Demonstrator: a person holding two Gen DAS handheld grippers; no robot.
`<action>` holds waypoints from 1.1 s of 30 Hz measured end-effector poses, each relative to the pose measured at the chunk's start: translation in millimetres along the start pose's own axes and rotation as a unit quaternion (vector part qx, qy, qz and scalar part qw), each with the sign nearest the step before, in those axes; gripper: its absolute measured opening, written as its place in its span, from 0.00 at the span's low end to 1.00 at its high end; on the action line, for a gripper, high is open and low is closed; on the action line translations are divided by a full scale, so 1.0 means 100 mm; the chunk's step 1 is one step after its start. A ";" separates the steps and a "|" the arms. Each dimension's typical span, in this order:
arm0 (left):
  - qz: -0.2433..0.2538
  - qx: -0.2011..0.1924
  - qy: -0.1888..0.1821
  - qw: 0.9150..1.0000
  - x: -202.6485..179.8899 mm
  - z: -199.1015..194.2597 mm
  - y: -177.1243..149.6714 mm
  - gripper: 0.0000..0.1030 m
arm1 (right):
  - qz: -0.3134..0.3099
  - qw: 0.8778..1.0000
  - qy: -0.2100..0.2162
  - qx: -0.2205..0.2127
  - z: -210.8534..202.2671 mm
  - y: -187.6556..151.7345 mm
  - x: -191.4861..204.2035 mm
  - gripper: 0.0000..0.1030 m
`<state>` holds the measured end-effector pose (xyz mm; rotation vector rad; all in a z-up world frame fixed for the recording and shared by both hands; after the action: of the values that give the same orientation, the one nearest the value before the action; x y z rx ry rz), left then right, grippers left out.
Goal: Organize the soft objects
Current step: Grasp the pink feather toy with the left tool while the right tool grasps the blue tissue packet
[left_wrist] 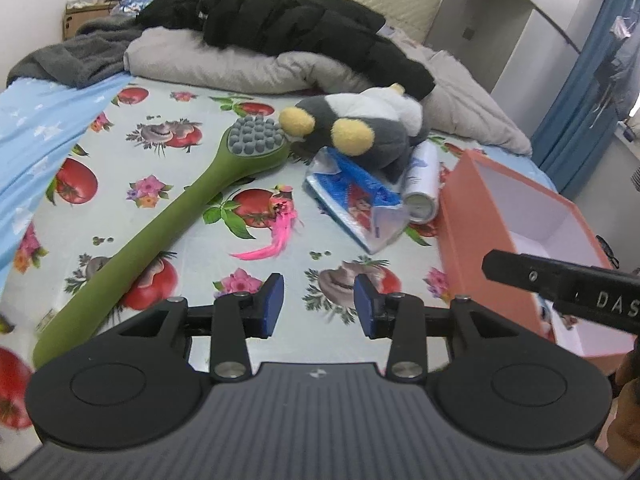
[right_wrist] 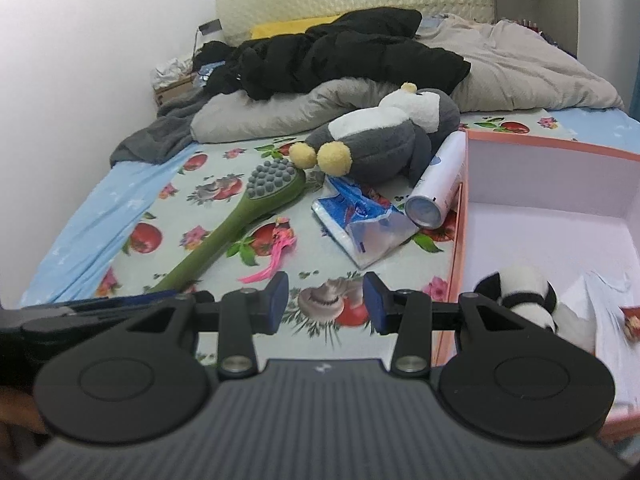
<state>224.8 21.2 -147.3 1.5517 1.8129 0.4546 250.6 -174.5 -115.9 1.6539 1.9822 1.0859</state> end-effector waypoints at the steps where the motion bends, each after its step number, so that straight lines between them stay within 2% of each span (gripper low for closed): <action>1: 0.001 0.003 0.001 1.000 0.03 0.10 0.03 0.43 | 0.001 1.000 -0.002 0.003 0.08 0.03 -0.01 0.43; 7: 0.020 0.014 0.013 1.000 0.13 0.62 0.17 0.43 | 0.001 1.000 -0.009 0.022 0.60 0.24 -0.07 0.43; 14: 0.011 0.024 0.012 1.000 0.27 1.22 0.37 0.45 | -0.010 0.999 -0.015 0.036 1.17 0.48 -0.11 0.43; 17: 0.010 0.022 0.012 1.000 0.31 1.44 0.45 0.53 | -0.011 0.999 -0.020 0.039 1.38 0.57 -0.14 0.43; 21: 0.005 0.026 0.004 1.000 0.36 1.71 0.51 0.53 | -0.021 0.998 -0.037 0.043 1.63 0.63 -0.18 0.43; 26: 0.006 0.021 0.003 1.000 0.38 1.92 0.53 0.53 | -0.031 0.996 -0.058 0.061 1.90 0.60 -0.28 0.43; 31: 0.017 0.011 0.014 1.000 0.40 2.02 0.54 0.53 | -0.043 0.995 -0.044 0.078 2.01 0.55 -0.28 0.41; 33: 0.020 0.010 0.014 1.000 0.40 2.03 0.54 0.53 | -0.042 0.995 -0.040 0.080 2.03 0.56 -0.28 0.33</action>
<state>403.8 36.7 -264.1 1.6044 1.8157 0.4819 434.4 -131.1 -213.1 1.6486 2.1142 0.8379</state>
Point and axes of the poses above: each gripper's, at about its wrist camera, not at the fingertips, and z roughly the way its jaws point, x to its left, y to its top, the point moved 3 cm from there along z, roughly the way its jaws point, and after that the axes turned 1 degree about -y, right-handed, at the moved point
